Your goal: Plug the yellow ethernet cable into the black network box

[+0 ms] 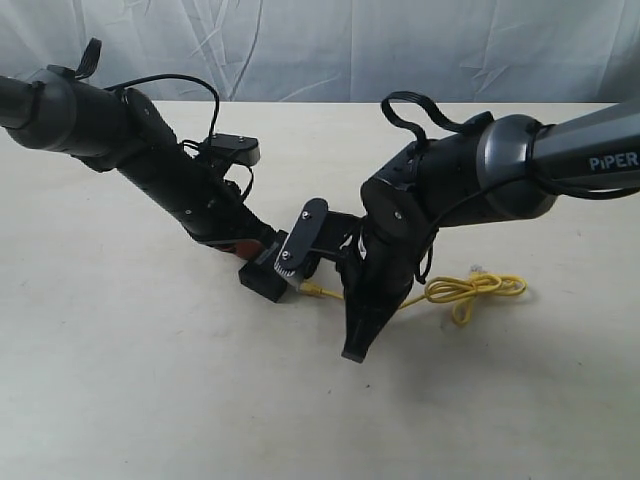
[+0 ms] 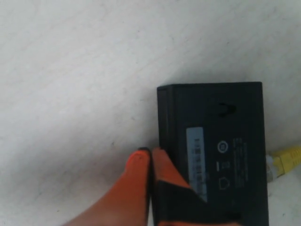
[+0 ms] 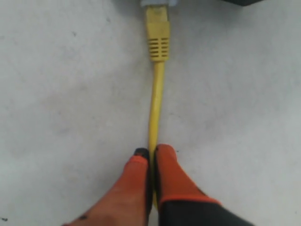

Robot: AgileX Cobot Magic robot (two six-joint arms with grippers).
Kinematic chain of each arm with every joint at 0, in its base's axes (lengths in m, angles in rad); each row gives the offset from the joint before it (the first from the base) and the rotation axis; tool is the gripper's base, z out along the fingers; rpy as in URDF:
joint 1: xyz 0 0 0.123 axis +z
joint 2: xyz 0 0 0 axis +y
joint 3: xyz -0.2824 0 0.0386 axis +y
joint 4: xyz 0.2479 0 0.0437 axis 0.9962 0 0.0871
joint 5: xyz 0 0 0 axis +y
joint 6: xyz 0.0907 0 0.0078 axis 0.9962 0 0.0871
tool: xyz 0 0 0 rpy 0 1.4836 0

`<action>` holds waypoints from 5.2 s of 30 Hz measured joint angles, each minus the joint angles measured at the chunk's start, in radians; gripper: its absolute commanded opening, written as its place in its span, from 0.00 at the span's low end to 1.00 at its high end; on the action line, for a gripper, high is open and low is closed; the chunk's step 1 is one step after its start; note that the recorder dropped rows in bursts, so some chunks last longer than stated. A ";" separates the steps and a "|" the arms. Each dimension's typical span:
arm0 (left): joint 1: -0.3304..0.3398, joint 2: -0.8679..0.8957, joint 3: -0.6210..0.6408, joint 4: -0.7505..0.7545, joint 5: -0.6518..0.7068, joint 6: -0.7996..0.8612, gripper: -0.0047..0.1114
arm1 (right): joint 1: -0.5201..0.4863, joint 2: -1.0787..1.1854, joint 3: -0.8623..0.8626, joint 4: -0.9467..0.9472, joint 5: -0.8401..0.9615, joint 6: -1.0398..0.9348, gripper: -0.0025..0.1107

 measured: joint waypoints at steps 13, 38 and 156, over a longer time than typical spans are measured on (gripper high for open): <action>0.000 0.000 0.000 0.000 0.000 0.000 0.04 | 0.000 0.000 0.000 -0.019 0.016 0.023 0.02; 0.000 0.000 0.000 0.000 0.000 0.000 0.04 | 0.000 0.000 0.000 0.009 0.006 -0.046 0.02; 0.008 -0.011 0.013 0.017 0.028 0.023 0.04 | 0.006 0.000 0.000 0.167 -0.033 0.061 0.02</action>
